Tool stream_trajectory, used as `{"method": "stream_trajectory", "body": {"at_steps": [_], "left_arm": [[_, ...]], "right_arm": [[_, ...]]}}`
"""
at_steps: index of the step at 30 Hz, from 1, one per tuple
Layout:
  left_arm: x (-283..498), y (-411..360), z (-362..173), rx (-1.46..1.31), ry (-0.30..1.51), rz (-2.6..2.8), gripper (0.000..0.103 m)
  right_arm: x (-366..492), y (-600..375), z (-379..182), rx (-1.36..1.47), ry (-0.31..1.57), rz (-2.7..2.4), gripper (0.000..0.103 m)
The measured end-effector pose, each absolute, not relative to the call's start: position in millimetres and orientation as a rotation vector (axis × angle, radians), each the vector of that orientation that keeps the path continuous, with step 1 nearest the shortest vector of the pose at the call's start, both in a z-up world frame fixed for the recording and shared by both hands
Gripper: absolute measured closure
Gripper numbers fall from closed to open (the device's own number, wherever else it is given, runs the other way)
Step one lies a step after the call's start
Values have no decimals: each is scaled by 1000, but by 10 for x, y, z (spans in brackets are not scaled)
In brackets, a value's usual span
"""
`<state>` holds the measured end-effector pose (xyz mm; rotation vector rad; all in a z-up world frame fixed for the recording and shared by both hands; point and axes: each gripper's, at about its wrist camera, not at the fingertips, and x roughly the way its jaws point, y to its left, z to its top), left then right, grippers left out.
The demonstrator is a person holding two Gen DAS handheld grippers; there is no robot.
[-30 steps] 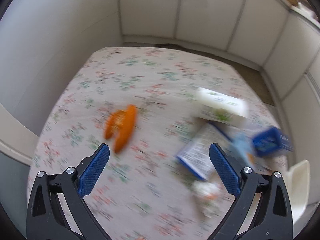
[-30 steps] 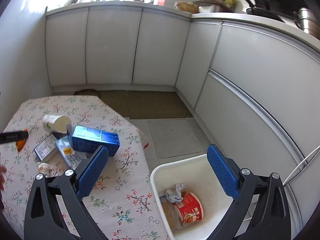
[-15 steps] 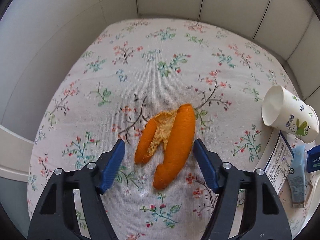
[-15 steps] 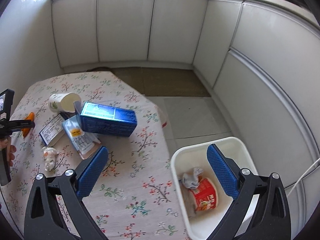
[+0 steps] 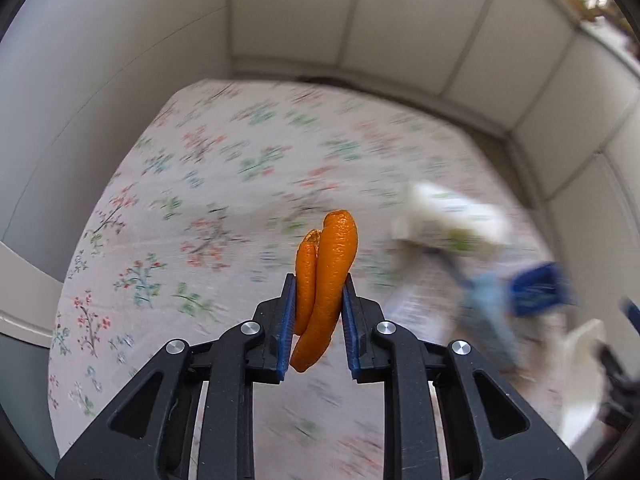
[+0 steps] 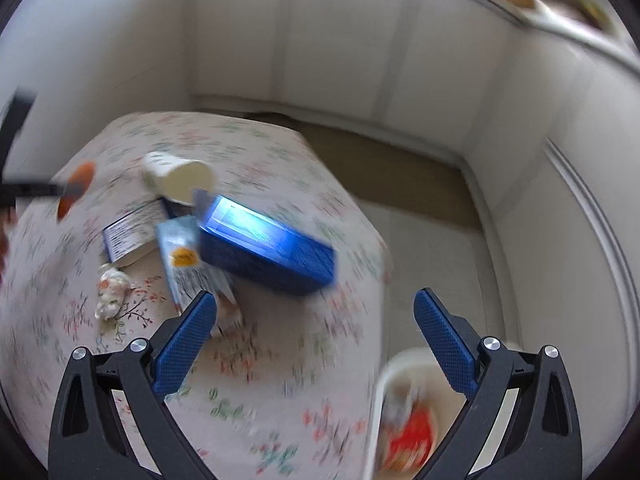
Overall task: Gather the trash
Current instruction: 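Grasp the blue milk box with the right tool while the left tool holds the peel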
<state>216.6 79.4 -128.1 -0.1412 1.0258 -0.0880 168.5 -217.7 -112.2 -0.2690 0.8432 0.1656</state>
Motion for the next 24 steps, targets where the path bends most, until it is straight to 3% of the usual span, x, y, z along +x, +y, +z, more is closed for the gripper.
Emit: {"method": "stream_trajectory", "body": {"at_steps": [10, 11, 12, 14, 15, 24], "left_arm": [[1358, 377, -718, -111, 965, -273, 82], [1356, 409, -743, -121, 970, -276, 82], [1371, 426, -769, -132, 976, -277, 82], [1387, 451, -806, -130, 977, -261, 82], [1387, 459, -814, -128, 979, -249, 82], [1486, 691, -855, -200, 968, -185, 82]], "right_arm": [[2317, -1827, -1434, -473, 919, 452, 8], [2356, -1826, -1483, -460, 939, 465, 11], [2387, -1819, -1534, -439, 965, 474, 25], [2439, -1827, -1618, -392, 1014, 467, 38], [2441, -1830, -1635, -369, 1025, 467, 52], [2189, -1851, -1394, -115, 1008, 411, 61]]}}
